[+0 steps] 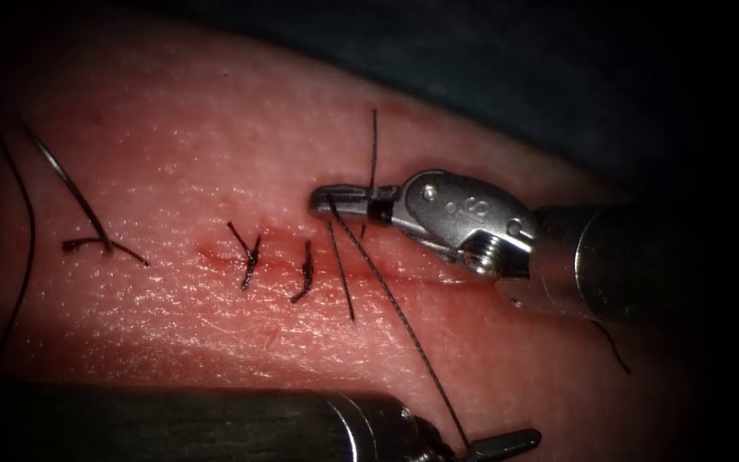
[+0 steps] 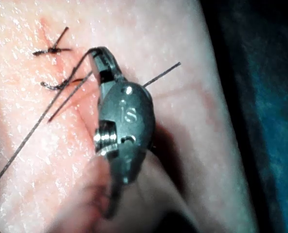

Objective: Wound Closure
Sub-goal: Handoff more suture to the left gripper using the right gripper

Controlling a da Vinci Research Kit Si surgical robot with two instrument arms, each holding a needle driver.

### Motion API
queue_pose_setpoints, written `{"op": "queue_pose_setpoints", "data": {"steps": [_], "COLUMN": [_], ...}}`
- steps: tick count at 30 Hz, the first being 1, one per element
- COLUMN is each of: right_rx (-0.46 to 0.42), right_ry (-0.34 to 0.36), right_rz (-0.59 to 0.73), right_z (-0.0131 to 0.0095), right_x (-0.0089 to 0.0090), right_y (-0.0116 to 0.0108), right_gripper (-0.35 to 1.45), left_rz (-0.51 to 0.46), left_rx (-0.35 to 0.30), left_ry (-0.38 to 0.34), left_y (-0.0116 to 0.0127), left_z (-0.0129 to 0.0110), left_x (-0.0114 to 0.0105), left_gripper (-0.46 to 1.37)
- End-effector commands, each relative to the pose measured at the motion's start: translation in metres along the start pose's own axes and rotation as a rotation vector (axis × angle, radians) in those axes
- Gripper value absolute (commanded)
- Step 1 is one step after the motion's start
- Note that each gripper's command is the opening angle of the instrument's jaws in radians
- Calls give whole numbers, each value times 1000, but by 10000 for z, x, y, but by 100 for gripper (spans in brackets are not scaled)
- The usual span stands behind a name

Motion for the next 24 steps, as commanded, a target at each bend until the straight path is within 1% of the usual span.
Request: {"op": "queue_pose_setpoints", "data": {"steps": [1, 3, 4, 5, 6, 7, 8, 15, 19, 23, 24], "right_rx": [0, 0, 0, 0, 0, 0, 0, 0, 3, 8, 9], "right_ry": [0, 0, 0, 0, 0, 0, 0, 0, 0, 0, 0], "right_rz": [0, 0, 0, 0, 0, 0, 0, 0, 0, -2, -2], "right_z": [0, 0, 0, 0, 0, 0, 0, -1, -3, -8, -8], "right_x": [0, 0, 0, 0, 0, 0, 0, 0, 0, -1, -1], "right_y": [0, 0, 0, 0, 0, 0, 0, 0, -1, -4, -5], "right_gripper": [-35, -35, -35, -35, -35, -35, -35, -35, -35, -35, -35], "left_rz": [1, 1, 2, 2, 3, 4, 5, 19, 21, 22, 22], "left_rx": [-2, -3, -3, -4, -4, -5, -6, -16, -23, -18, -18], "left_ry": [1, 2, 3, 4, 6, 7, 9, 34, 53, 38, 37], "left_y": [0, 0, 0, 0, 1, 1, 2, 8, 8, 2, 2], "left_z": [0, 0, 0, 0, 0, -1, -2, -18, -38, -66, -68], "left_x": [0, -1, -1, 0, 0, 0, 0, 1, 1, -1, -2], "left_gripper": [41, 31, 22, 10, -15, -27, -35, -35, -35, -35, -35]}}
